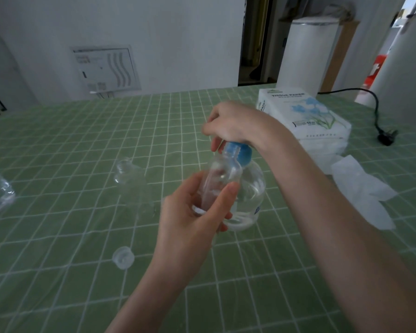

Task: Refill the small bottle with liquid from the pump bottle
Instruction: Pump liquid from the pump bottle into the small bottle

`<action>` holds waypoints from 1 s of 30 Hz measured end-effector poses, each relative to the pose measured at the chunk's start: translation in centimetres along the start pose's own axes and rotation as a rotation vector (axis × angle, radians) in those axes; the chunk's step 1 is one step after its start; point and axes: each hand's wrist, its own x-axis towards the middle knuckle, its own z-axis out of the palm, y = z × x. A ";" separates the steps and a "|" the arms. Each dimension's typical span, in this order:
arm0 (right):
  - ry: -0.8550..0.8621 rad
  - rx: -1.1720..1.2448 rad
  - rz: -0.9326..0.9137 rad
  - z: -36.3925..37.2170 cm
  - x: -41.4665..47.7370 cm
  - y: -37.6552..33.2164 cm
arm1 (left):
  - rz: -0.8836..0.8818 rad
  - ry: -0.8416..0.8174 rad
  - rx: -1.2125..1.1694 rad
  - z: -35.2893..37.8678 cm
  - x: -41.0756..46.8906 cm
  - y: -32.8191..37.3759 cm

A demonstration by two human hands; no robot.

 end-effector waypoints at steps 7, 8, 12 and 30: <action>0.069 -0.010 -0.038 -0.8 -0.3 -0.5 | 0.007 -0.016 -0.011 -0.2 0.2 0.1; 0.083 -0.010 -0.043 -0.9 -0.3 -0.6 | 0.008 -0.018 -0.009 -0.2 0.3 0.2; 0.053 -0.013 -0.028 -0.8 -0.2 -0.7 | 0.003 -0.018 -0.020 -0.2 0.3 0.3; 0.050 -0.023 -0.032 -0.8 0.2 -0.6 | 0.002 -0.023 -0.026 -0.3 0.3 0.4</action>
